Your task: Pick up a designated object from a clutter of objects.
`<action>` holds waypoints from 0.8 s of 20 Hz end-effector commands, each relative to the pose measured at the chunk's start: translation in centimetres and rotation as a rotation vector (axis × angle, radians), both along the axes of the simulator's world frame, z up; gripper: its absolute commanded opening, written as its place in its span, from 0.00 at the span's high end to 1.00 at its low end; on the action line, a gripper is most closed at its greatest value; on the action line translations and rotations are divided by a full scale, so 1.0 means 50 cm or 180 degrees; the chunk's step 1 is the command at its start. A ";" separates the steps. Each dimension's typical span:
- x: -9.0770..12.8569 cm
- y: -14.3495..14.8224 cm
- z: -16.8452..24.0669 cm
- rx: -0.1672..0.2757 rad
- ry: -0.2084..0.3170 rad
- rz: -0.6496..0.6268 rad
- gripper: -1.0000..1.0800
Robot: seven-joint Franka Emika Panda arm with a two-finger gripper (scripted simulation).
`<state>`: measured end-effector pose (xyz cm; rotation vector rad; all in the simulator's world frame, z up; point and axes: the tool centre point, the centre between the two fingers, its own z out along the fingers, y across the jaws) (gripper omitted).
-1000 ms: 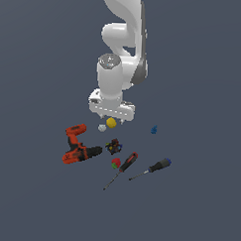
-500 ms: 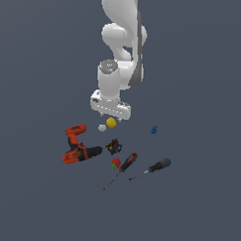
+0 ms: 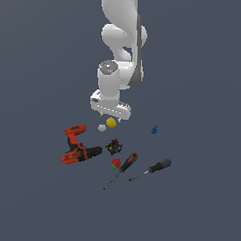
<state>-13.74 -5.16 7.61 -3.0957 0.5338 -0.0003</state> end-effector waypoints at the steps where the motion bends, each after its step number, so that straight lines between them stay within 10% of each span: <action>1: -0.001 0.000 -0.009 -0.0001 0.0001 -0.0001 0.04; 16: -0.003 0.000 -0.096 -0.0001 0.0001 -0.0006 0.04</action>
